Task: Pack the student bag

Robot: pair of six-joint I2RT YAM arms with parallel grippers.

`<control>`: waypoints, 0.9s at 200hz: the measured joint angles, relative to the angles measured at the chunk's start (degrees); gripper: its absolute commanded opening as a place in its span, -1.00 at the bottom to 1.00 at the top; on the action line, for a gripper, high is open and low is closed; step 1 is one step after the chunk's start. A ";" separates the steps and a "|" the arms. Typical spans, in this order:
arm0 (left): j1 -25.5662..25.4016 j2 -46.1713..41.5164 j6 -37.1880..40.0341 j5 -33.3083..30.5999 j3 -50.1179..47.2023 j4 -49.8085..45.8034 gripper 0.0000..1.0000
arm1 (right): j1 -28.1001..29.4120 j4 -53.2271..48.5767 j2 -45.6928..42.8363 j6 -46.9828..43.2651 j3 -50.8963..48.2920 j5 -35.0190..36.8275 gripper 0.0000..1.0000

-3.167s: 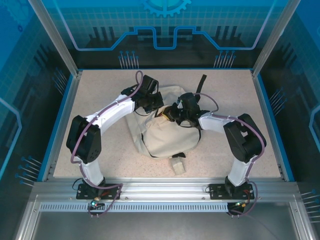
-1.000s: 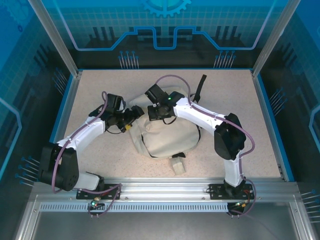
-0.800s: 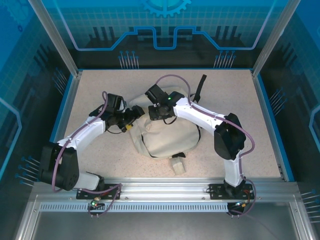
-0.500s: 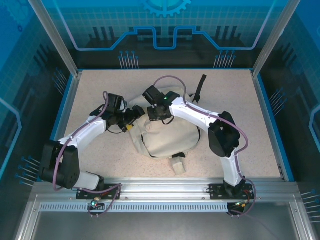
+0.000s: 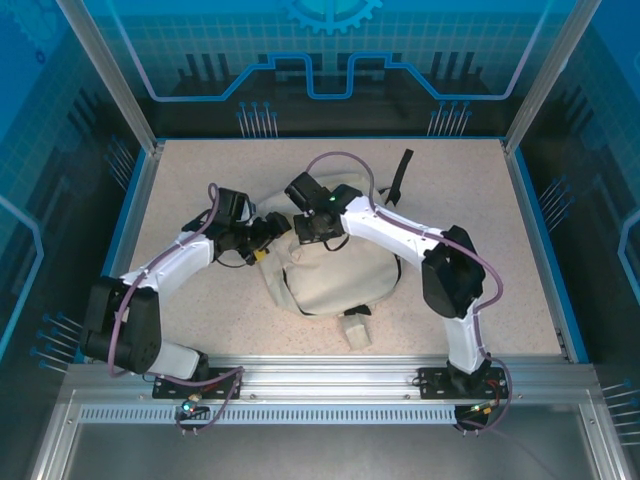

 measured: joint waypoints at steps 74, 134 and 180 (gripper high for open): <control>0.00 2.67 -2.10 5.25 -1.99 5.57 0.41 | 0.83 2.82 -4.22 -1.66 -4.44 -0.07 -0.93; -0.02 6.71 -5.92 9.49 -2.32 12.39 -0.05 | 0.83 5.40 -4.85 -3.39 -6.05 -0.42 -1.00; -0.26 8.50 -6.34 9.94 -2.32 13.79 -0.13 | 0.79 6.01 -6.69 -3.39 -6.95 -1.11 -1.00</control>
